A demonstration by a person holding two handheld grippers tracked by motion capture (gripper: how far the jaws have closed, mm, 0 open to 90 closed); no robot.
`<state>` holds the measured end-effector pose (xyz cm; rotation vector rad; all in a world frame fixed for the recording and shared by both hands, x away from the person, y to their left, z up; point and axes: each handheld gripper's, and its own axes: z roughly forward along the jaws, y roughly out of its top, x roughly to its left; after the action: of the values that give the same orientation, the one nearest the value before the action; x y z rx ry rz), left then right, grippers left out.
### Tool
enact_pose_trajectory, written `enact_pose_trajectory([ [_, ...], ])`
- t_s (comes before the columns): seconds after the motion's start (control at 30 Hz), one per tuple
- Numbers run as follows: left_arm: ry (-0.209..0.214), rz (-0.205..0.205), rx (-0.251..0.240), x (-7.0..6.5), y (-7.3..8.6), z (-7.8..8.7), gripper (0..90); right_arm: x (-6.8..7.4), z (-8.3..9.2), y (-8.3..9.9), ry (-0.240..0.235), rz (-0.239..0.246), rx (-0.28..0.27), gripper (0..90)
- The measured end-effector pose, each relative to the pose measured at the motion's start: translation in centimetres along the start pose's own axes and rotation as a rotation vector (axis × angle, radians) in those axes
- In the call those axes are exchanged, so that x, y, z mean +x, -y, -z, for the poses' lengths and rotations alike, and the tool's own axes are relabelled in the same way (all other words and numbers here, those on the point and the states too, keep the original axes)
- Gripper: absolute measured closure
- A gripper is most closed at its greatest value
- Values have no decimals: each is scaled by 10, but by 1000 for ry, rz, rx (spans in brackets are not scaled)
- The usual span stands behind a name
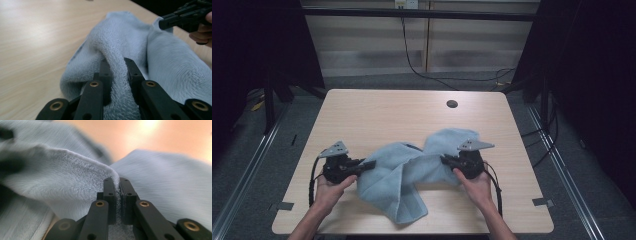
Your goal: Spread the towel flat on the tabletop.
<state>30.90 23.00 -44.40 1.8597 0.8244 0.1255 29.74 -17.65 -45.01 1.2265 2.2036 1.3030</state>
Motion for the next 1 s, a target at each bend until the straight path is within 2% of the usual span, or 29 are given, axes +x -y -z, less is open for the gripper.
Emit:
enact_pose_trajectory([
  [0.03,0,0,0,0,0,0,790,0,0,0,0,0,0,859],
  [0.07,-11,7,-13,2,0,8,790,-8,7,-13,9,-15,-56,864],
  [0.1,-13,17,-23,3,4,17,789,-9,11,-16,19,-17,-66,864],
  [0.13,-13,17,-23,3,4,17,789,-9,11,-16,19,-17,-66,864],
  [0.2,3,39,-23,2,12,24,788,-11,25,-19,-18,-19,-103,862],
  [0.23,24,42,-9,-1,16,25,787,-10,29,-19,-21,-7,-106,860],
  [0.27,54,0,18,-12,22,27,779,-2,38,-11,-20,35,-92,848],
  [0.3,54,0,18,-12,22,27,768,-2,38,-11,-20,35,-92,848],
  [0.33,83,-7,24,-19,26,29,768,0,40,-7,-21,44,-78,837],
  [0.37,96,-11,29,-25,29,32,736,3,43,10,-29,51,-39,812],
  [0.47,101,-5,8,-26,27,33,649,6,46,40,-46,39,27,758],
  [0.5,101,-5,8,-26,27,33,627,6,46,40,-46,39,27,758],
  [0.53,100,13,-14,-23,23,34,627,6,47,48,-48,38,49,722],
  [0.6,93,25,-52,-18,15,34,548,5,59,62,-60,22,64,674],
  [0.63,89,26,-65,-15,10,33,526,4,64,62,-64,18,56,659],
  [0.67,70,30,-65,-6,0,26,517,2,68,60,-66,13,45,654],
  [0.7,70,30,-65,-6,0,26,510,2,68,60,-66,13,45,654],
  [0.73,61,38,-51,-1,-4,18,510,0,70,57,-70,4,37,643],
  [0.77,22,47,-16,10,-10,0,486,-5,67,49,-65,-3,28,621],
  [0.8,11,64,8,16,-12,-12,465,-6,63,46,-67,-6,29,616],
  [0.83,11,64,8,16,-12,-12,457,-6,63,46,-67,-6,29,616],
  [0.87,17,84,33,22,-13,-24,457,-8,58,42,-74,-2,30,606],
  [0.9,-23,105,77,31,-12,-45,444,-9,45,32,-77,-3,27,588],
  [0.93,-23,105,77,31,-12,-45,432,-9,45,32,-77,-3,27,588],
  [0.97,-7,121,116,35,-10,-57,432,-10,39,28,-81,-6,24,575],
  [1.0,-15,115,132,36,-8,-62,427,-12,31,22,-81,-10,18,558],
])
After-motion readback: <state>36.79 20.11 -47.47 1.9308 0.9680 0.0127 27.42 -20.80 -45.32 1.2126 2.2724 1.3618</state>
